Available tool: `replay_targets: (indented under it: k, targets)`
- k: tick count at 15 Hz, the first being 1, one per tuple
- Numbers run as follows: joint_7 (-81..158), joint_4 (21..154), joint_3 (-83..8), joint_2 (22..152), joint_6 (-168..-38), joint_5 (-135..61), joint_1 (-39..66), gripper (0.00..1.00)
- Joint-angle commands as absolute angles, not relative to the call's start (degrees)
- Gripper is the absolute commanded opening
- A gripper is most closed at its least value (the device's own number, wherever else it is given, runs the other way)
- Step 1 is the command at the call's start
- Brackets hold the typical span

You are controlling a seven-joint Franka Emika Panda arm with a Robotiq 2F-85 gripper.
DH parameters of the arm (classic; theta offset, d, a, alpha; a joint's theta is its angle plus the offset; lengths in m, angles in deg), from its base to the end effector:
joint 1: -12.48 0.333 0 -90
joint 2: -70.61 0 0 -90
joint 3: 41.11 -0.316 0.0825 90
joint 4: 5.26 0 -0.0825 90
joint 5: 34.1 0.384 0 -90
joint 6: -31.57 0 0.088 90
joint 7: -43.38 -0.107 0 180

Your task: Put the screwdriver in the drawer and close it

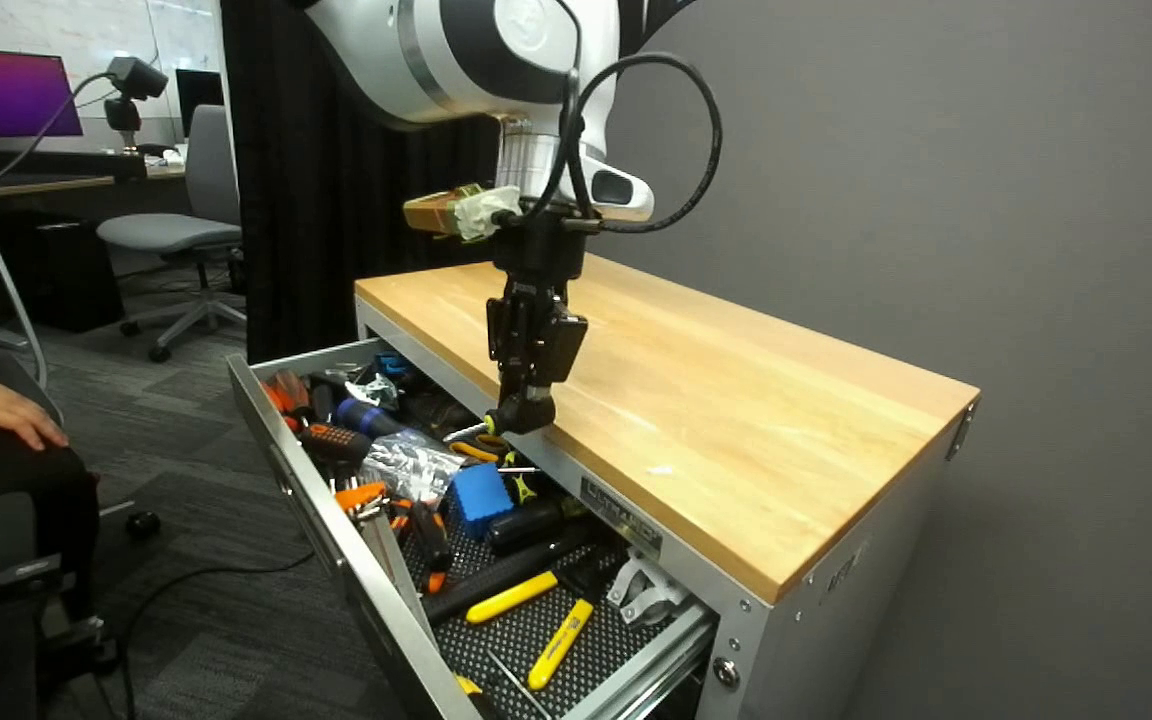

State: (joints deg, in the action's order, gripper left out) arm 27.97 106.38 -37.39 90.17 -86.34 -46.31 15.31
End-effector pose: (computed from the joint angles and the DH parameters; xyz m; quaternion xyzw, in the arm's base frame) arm 0.5885 -0.0192 0.2895 0.9852 -0.0796 -0.1018 0.1123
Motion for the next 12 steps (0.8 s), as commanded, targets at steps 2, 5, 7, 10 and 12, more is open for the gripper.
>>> replay_targets:
  k: [2, 5, 7, 10, 12]
  targets:
    - [20.6, 113.7, -35.4, 86.3, -95.3, -49.6, 15.4, 0.16]
    - [17.6, 114.0, -34.2, 87.0, -98.1, -50.9, 15.5, 0.16]
    - [16.1, 114.2, -33.3, 86.9, -98.7, -51.7, 15.3, 0.17]
    - [14.5, 114.4, -32.1, 86.7, -98.7, -52.7, 15.2, 0.17]
    - [13.6, 114.6, -31.5, 86.9, -98.4, -53.4, 15.1, 0.18]
